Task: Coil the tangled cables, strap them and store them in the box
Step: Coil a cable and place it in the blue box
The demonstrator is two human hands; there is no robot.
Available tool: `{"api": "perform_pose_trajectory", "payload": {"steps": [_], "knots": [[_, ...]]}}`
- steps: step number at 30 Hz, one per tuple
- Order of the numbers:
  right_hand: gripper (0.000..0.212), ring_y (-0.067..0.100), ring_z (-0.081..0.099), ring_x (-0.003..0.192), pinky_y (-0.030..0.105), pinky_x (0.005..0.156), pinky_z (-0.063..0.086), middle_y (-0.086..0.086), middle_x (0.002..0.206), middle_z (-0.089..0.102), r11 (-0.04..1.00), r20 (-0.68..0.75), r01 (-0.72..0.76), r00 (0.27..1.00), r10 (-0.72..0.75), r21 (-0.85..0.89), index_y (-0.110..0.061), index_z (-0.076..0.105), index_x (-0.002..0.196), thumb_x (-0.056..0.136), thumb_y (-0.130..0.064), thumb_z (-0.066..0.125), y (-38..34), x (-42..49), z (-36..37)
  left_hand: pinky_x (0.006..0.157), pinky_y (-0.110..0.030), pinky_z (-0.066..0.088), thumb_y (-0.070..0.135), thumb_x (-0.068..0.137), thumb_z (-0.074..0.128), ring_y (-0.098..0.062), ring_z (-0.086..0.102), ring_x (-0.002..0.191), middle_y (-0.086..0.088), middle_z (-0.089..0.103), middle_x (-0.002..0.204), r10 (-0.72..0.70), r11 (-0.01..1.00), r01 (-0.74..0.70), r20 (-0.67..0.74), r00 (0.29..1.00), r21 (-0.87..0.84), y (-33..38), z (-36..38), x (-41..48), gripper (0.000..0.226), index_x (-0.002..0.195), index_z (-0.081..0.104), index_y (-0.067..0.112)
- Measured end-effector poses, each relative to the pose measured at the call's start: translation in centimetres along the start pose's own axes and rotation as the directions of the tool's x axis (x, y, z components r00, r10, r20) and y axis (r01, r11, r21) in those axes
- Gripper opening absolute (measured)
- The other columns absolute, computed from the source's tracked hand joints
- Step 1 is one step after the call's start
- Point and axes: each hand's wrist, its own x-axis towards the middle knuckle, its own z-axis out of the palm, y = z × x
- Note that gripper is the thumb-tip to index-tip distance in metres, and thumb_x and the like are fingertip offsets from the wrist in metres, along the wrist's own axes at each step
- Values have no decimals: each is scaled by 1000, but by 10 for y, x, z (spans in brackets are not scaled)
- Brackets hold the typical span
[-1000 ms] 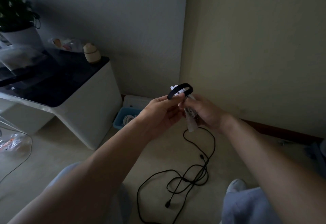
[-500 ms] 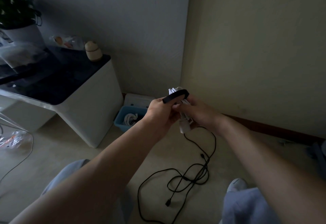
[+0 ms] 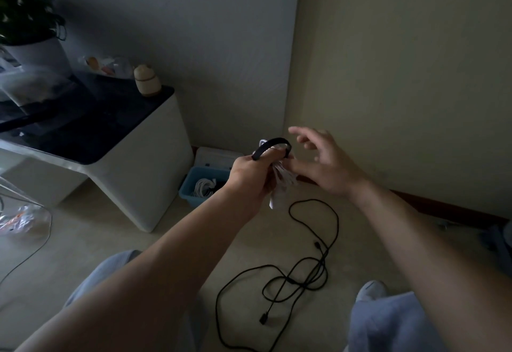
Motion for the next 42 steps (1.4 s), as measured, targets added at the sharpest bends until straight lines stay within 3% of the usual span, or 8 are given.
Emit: {"api": "perform_pose_trajectory", "payload": {"steps": [4,7,10,13,16,23,32,42], "knots": [[22,9,63,85,25,75,52,-4,98,61,982,-57,183,981,-185,-33,-35,69,103,83,-38,78,-7,-2,1,62,-27,57,13,90,72,-20,71,65,-12,73,78,19,1000,-19,-26,999,14,-2,-1,6,14,93,71,0],[5,6,64,78,31,73,52,-8,87,68,987,-94,157,983,-158,-17,-22,72,95,92,-18,71,-11,-1,5,54,-24,55,10,93,67,-18,69,59,-10,71,73,6,999,-6,-9,1000,32,-4,0,7,10,86,70,3],[16,14,68,84,35,81,54,-2,86,73,993,-157,75,986,-60,95,-17,74,85,92,-6,64,-11,-1,2,74,-35,60,10,95,62,-27,72,79,-21,73,92,-20,999,18,47,999,44,-2,0,5,18,93,71,-5],[21,14,71,73,32,71,59,0,77,73,955,-141,0,989,43,296,-16,74,81,93,-1,65,-11,-2,-1,103,-49,51,7,97,56,-41,66,112,-30,68,117,-51,999,51,87,995,-1,0,2,2,28,113,65,-14],[8,16,72,63,27,60,60,5,71,74,821,-36,-91,990,134,564,-8,73,83,84,0,73,-15,-4,-5,108,-53,44,7,100,51,-41,63,105,-29,63,115,-49,998,52,105,993,-27,1,5,4,29,115,60,-17],[15,16,68,63,29,62,60,7,74,69,779,45,-161,985,168,605,-11,72,80,84,3,73,-18,-7,-12,80,-35,55,8,102,51,-18,69,70,-11,68,76,-32,998,44,213,977,-53,4,6,-2,22,100,62,-10],[25,14,65,63,26,61,58,6,71,68,831,89,-137,990,105,539,-12,72,73,86,9,67,-16,-7,-26,72,-34,57,16,97,62,-23,69,79,-18,69,96,-61,994,38,235,970,98,5,-1,-6,29,112,68,-8],[33,11,64,62,25,57,56,-1,67,66,862,106,-138,989,99,487,-18,74,67,87,7,65,-12,-6,-26,68,-32,58,13,93,67,-21,70,73,-16,72,91,-83,990,58,202,976,130,3,-4,-2,17,102,72,-1]]}}
